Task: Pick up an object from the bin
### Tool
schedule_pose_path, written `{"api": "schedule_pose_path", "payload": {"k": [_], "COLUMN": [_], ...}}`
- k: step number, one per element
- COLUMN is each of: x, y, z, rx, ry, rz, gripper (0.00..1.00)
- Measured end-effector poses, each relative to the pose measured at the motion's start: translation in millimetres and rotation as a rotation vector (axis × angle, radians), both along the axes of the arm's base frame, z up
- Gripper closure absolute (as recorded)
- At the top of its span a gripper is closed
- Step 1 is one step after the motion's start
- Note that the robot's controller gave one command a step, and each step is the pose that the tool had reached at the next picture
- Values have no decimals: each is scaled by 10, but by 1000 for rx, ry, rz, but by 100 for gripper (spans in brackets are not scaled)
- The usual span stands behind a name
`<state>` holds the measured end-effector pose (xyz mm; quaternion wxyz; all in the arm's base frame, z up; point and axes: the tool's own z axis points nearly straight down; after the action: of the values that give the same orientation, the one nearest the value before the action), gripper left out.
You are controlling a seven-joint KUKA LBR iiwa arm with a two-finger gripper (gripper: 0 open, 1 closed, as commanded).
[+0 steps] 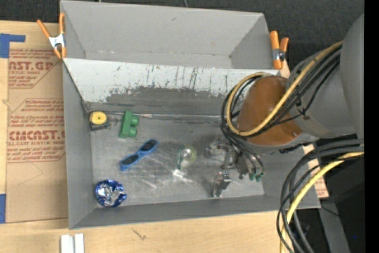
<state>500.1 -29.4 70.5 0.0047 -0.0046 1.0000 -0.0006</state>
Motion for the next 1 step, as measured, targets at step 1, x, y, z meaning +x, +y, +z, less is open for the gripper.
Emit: {"api": "schedule_pose_path", "payload": {"k": [1], "x": [125], "y": [861], "z": [23], "rx": [1], "ry": [1], "rz": [119], "gripper": [0]}}
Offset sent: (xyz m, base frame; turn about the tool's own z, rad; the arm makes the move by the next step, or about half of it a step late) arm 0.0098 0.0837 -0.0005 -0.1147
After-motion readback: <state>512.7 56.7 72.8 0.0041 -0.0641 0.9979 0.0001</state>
